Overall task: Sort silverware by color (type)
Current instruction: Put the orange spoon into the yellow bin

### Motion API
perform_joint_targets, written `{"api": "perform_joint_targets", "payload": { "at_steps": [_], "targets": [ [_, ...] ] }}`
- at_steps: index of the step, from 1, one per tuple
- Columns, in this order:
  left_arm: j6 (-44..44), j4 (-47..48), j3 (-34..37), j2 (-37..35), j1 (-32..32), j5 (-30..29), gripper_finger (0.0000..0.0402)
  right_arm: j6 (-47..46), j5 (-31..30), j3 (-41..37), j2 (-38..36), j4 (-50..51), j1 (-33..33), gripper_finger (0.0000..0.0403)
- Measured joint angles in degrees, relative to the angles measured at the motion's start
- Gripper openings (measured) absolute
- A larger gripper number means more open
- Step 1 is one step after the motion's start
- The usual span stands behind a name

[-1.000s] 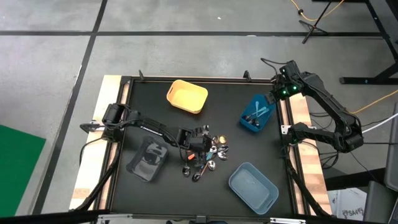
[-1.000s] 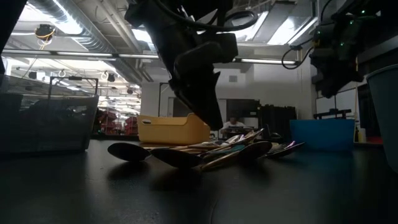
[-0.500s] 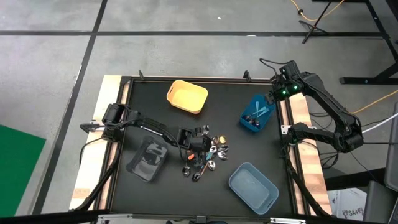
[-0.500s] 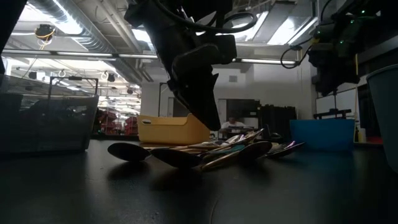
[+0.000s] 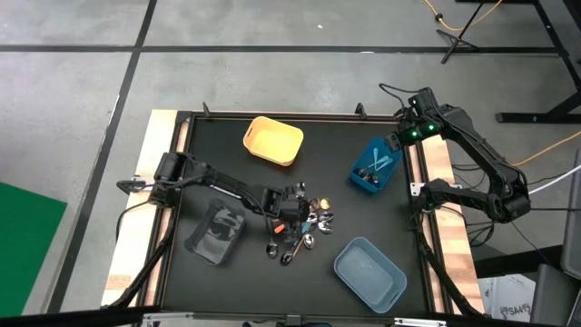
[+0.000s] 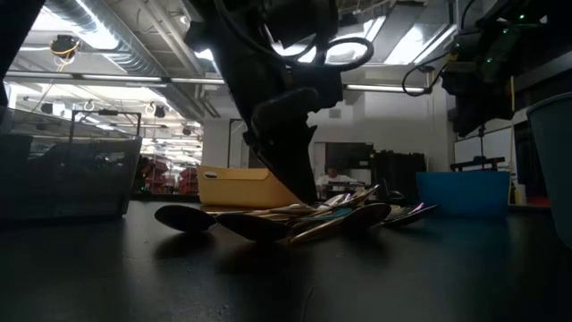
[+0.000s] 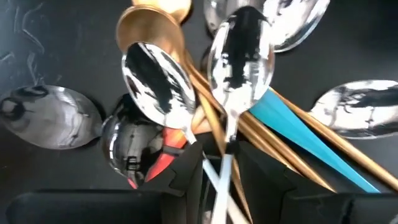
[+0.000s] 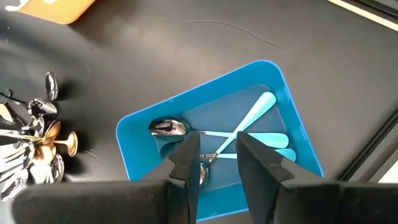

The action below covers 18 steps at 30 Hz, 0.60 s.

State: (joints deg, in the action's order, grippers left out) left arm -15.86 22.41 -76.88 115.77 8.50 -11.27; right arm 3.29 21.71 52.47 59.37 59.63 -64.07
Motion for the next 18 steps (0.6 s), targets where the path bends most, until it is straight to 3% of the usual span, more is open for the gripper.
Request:
{"api": "perform_joint_targets", "payload": {
  "at_steps": [18],
  "targets": [
    [0.0,-0.02,0.0,0.02,-1.14,1.99,0.0096,0.02,-0.04,0.0,0.0,0.0,0.0,0.0092]
  ]
}}
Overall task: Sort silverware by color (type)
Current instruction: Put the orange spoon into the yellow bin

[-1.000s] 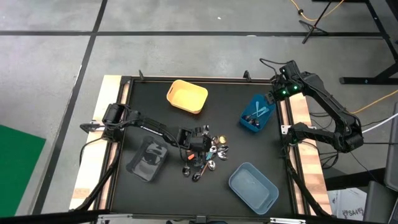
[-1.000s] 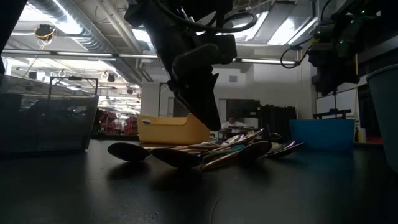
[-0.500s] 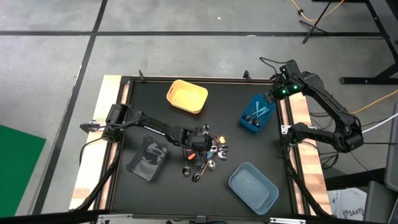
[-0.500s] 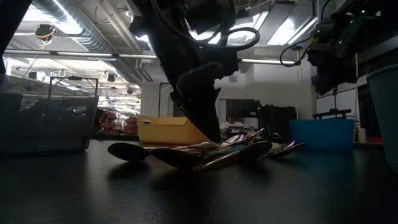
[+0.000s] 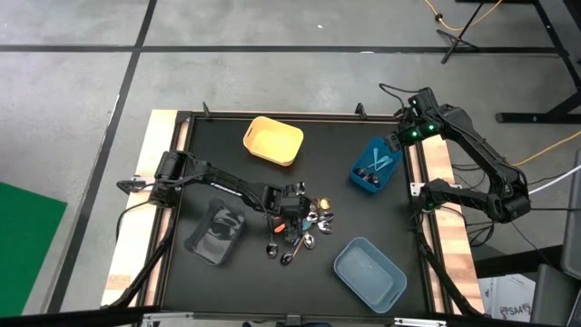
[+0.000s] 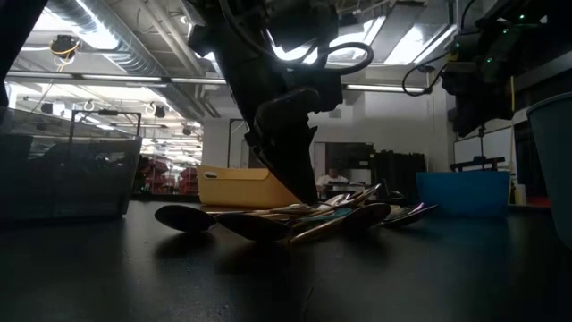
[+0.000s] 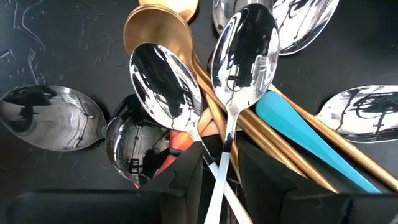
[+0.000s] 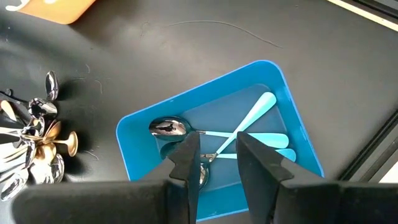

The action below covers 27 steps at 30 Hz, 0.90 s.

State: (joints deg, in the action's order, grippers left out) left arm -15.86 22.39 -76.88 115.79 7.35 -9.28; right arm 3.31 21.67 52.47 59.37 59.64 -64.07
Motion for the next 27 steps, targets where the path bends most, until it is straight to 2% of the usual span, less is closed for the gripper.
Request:
{"api": "perform_joint_targets", "payload": {
  "at_steps": [27],
  "targets": [
    [0.09,-0.85,-0.07,1.44,0.02,-0.7,0.0096,0.0,-0.02,0.0,0.0,0.02,0.0,0.0092]
  ]
}}
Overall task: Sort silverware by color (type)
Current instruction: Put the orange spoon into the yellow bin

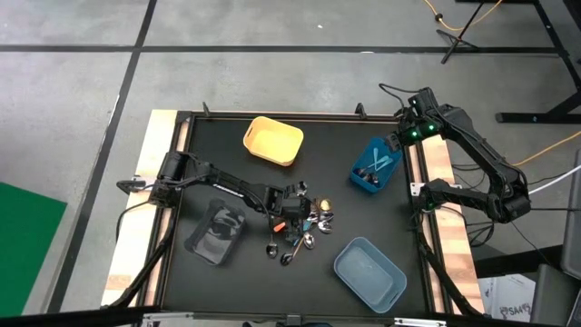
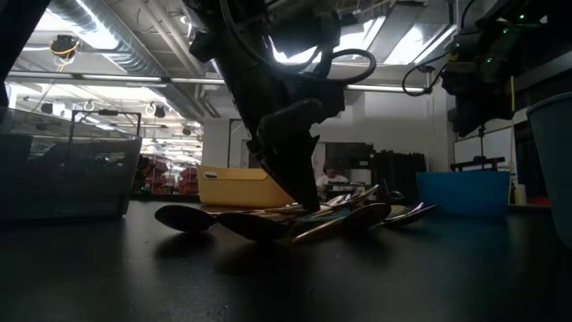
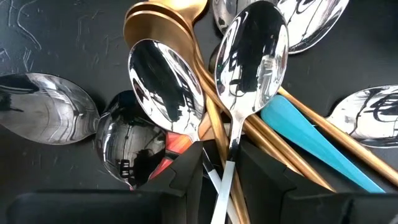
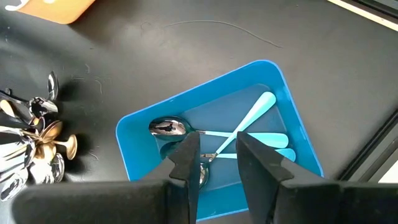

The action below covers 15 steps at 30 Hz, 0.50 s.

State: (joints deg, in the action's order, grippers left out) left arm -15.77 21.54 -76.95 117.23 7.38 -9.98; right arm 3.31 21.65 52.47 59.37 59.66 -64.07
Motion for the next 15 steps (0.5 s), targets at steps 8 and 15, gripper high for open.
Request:
{"api": "perform_joint_targets", "payload": {
  "at_steps": [8,15],
  "targets": [
    [-0.07,0.11,0.0,0.0,0.0,-0.02,0.0096,0.0,0.02,0.0,0.0,0.0,0.0,0.0092],
    [-0.1,0.25,0.0,0.0,-0.02,-0.17,0.0077,0.0,0.02,0.0,0.0,0.0,0.0,0.0092]
  ]
}}
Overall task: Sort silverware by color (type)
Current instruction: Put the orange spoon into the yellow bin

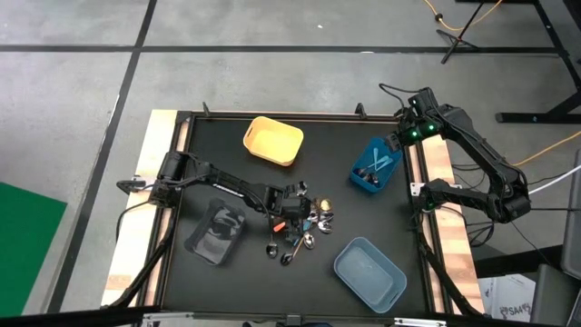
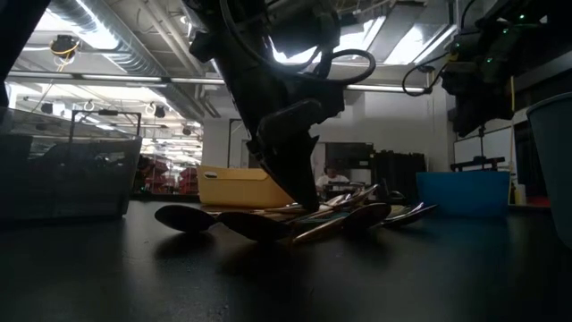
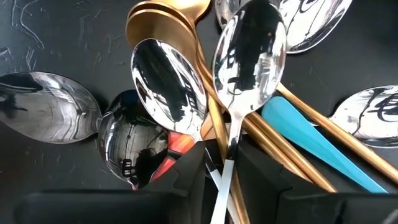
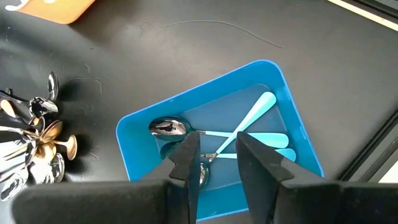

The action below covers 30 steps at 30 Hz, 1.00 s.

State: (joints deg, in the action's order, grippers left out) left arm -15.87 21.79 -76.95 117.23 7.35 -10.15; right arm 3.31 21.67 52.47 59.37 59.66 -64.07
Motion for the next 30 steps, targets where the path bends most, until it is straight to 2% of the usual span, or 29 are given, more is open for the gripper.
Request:
{"api": "perform_joint_targets", "payload": {
  "at_steps": [6,11,30],
  "targets": [
    [-0.03,-0.03,0.0,0.0,0.02,0.13,0.0031,0.0,0.0,0.0,0.0,0.0,0.0,0.0092],
    [-0.08,0.03,0.02,0.0,0.02,0.22,0.0009,0.0,0.0,0.0,0.0,0.0,0.0,0.0092],
    [-0.06,0.64,0.11,-4.69,-0.64,0.99,0.0008,0.0,0.05,-0.04,-0.02,0.02,-0.02,0.0092]
  ]
}}
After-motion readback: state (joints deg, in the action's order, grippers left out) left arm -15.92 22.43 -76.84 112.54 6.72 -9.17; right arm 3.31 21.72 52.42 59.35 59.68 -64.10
